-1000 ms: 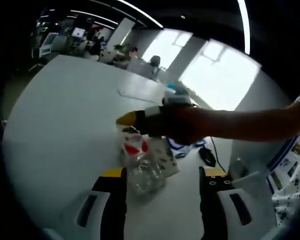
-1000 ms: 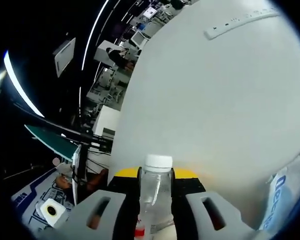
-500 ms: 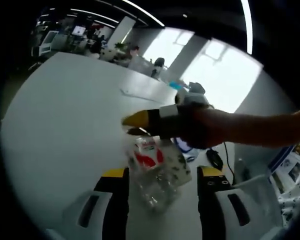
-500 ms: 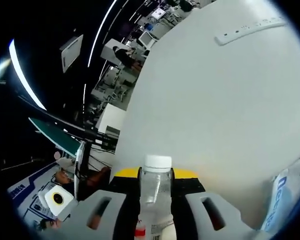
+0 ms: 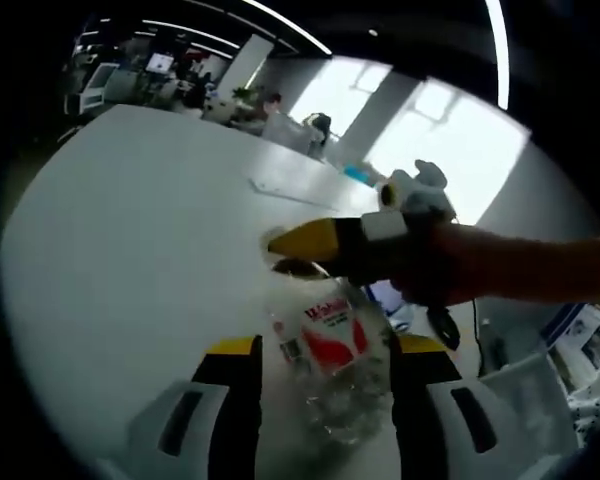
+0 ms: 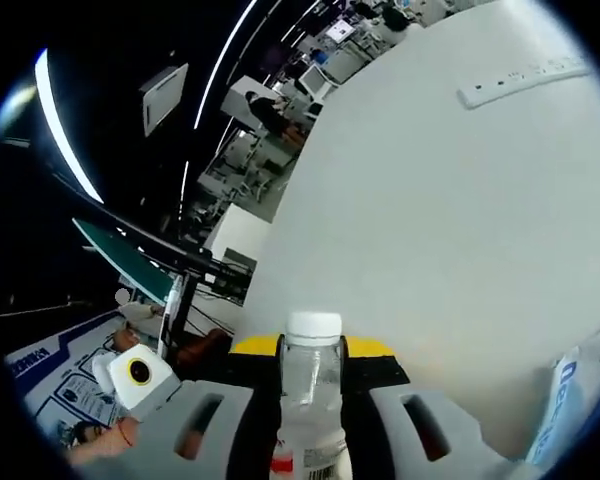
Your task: Arrange the tabletop items into an orderly group along one side of the table until the central work area is clear of visible clutter.
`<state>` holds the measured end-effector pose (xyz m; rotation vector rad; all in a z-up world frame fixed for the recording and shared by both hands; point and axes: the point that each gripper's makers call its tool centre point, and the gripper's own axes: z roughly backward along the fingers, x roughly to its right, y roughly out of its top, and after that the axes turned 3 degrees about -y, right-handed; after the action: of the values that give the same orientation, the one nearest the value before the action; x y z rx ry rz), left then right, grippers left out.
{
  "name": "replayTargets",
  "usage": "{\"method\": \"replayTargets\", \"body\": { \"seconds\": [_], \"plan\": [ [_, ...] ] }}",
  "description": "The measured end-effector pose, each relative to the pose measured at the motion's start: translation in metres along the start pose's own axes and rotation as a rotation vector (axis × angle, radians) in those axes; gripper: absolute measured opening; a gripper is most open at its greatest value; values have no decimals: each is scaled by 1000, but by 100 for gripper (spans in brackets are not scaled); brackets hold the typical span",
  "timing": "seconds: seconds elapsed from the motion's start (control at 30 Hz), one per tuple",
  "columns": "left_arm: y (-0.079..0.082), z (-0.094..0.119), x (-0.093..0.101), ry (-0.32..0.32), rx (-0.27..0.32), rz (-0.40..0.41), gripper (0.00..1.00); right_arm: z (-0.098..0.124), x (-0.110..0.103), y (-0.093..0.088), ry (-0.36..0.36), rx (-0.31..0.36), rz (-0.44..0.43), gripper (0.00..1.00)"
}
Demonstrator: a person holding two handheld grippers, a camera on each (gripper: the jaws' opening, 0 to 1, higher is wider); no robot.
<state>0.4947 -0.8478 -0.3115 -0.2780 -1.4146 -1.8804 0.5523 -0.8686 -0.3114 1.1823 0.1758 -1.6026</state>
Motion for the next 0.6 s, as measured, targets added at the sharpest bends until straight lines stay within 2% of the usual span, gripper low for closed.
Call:
{"method": "replayTargets", "body": {
  "seconds": [0.37,0.6],
  "plan": [
    [7,-4,8,-76,-1,-20,55,6,-21,2,48,18,91,18],
    [3,-8,9,-113,-32,-39,57,10,-33,0,78,21,160,18]
  ]
}}
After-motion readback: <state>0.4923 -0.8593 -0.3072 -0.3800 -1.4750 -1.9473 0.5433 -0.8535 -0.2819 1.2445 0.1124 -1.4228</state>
